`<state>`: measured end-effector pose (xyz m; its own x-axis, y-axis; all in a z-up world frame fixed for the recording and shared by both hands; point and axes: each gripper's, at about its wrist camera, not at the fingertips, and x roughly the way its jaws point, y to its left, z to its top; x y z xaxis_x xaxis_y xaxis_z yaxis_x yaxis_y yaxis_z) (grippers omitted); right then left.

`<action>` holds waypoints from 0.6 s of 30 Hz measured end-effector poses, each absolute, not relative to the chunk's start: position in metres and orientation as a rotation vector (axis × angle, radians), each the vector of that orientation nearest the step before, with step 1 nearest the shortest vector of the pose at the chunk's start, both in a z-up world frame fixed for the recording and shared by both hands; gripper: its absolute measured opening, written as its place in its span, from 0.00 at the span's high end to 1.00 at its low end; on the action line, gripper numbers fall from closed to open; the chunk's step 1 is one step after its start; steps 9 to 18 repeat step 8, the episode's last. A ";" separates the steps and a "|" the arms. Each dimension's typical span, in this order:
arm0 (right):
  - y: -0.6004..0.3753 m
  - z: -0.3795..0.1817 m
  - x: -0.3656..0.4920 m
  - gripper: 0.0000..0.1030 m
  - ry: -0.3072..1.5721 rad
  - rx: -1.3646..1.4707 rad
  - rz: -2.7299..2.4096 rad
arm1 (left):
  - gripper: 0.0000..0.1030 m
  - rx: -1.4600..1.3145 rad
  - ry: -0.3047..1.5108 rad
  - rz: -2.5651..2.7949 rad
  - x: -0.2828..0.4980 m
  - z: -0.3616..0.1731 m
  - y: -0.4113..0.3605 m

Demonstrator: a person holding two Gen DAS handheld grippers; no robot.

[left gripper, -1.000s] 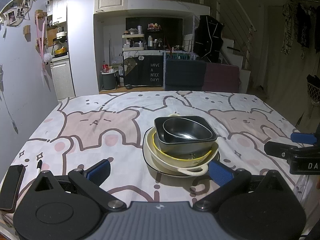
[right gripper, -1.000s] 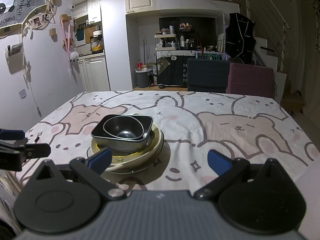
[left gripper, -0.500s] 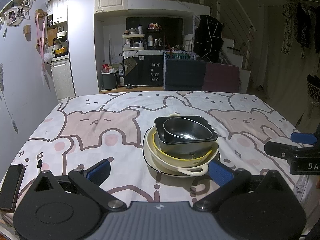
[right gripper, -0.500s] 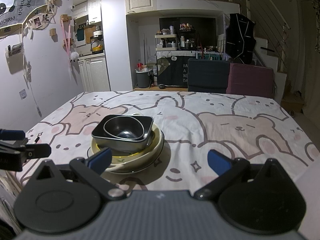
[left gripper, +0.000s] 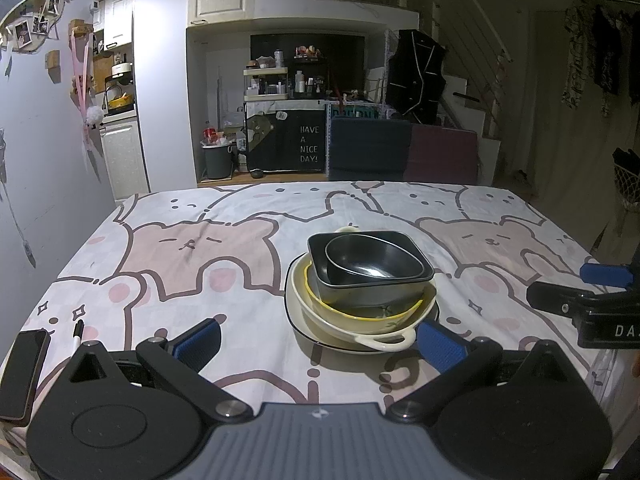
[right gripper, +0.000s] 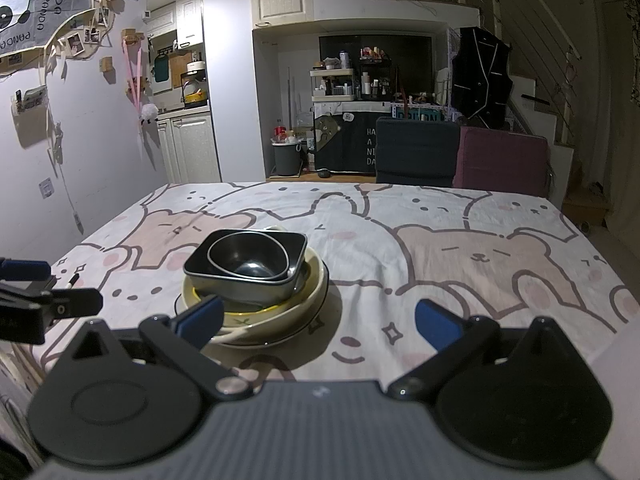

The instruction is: Organize plates and bowls

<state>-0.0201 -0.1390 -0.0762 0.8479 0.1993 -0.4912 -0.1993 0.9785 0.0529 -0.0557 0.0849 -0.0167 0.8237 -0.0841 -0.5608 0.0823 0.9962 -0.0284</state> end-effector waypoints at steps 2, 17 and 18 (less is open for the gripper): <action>-0.139 -0.076 -0.020 0.01 0.517 0.000 0.210 | 0.00 -0.002 0.597 -0.087 -0.056 -0.017 0.085; -0.139 -0.076 -0.020 0.01 0.517 0.000 0.210 | 0.00 -0.002 0.598 -0.084 -0.056 -0.017 0.085; -0.139 -0.076 -0.020 0.01 0.517 0.000 0.210 | 0.00 -0.002 0.598 -0.084 -0.056 -0.017 0.085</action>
